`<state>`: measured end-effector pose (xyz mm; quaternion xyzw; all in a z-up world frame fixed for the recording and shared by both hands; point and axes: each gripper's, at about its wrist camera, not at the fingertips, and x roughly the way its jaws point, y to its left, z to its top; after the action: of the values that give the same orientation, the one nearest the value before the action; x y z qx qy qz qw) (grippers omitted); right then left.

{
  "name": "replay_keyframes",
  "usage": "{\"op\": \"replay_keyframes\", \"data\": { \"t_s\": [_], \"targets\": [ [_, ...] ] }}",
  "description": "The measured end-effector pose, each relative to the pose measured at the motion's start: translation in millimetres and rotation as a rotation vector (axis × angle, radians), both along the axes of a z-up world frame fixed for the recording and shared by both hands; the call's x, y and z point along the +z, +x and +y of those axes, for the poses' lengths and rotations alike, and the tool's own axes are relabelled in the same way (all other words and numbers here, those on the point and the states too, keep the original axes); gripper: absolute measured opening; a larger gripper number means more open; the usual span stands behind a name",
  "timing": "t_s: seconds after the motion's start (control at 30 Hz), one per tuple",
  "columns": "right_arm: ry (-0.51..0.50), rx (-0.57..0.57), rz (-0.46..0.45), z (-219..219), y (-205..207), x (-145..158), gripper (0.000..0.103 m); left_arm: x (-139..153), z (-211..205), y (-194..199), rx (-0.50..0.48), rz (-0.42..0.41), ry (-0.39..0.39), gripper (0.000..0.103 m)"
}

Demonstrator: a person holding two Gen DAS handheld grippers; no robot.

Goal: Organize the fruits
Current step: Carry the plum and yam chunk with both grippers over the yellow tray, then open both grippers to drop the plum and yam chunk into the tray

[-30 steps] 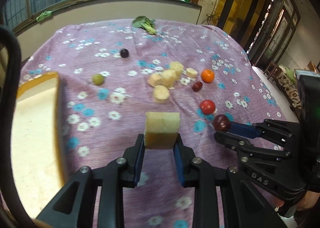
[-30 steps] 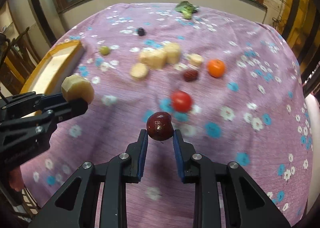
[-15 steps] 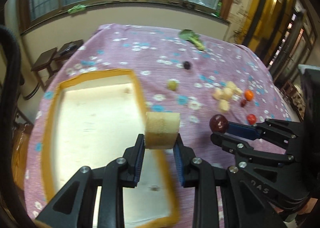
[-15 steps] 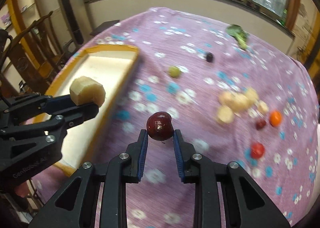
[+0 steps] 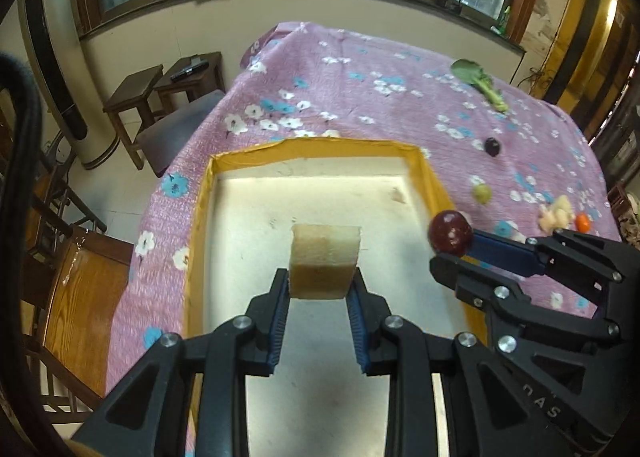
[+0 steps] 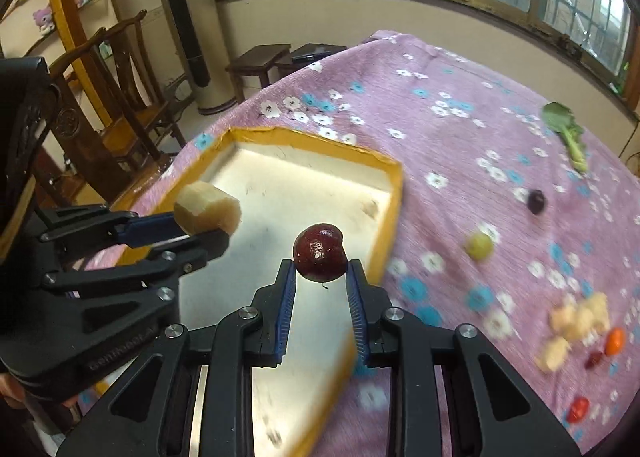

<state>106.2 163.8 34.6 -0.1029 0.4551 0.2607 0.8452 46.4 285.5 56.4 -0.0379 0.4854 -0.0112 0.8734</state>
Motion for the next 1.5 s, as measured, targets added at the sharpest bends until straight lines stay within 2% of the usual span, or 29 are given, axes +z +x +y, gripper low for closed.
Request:
{"op": "replay_keyframes", "data": {
  "t_s": [0.2,0.57,0.73,0.77,1.0,1.07,1.2,1.33,1.4,1.5],
  "targets": [
    [0.005,-0.024,0.065,10,28,-18,0.025,-21,7,25,0.006,0.054,-0.001,0.03],
    [-0.076,-0.025,0.054,21,35,-29,0.025,-32,14,33,0.035,0.099,-0.004,0.031],
    [-0.099,-0.025,0.05,21,30,-28,0.03,-32,16,28,0.059,0.116,0.013,0.035],
    [-0.103,-0.025,0.049,21,28,-28,0.034,-32,16,27,0.066,0.117,0.015,0.036],
    [-0.119,0.007,0.035,16,-1,-23,0.036,-22,18,9,0.107,0.089,0.021,0.046],
    [-0.116,0.016,0.034,14,-9,-21,0.037,-18,16,3,0.116,0.074,0.011,0.056],
    [-0.114,0.027,0.006,7,-30,-12,0.049,-6,4,-10,0.114,0.033,0.014,0.056],
    [-0.095,0.033,-0.013,-3,-46,-2,0.051,7,-15,-23,0.099,-0.016,0.06,0.06],
    [-0.09,0.027,-0.023,-11,-54,2,0.056,13,-23,-30,0.102,-0.047,0.069,0.061],
    [-0.076,0.016,-0.031,-28,-61,7,0.057,21,-36,-38,0.101,-0.077,0.075,0.063]
  ]
}}
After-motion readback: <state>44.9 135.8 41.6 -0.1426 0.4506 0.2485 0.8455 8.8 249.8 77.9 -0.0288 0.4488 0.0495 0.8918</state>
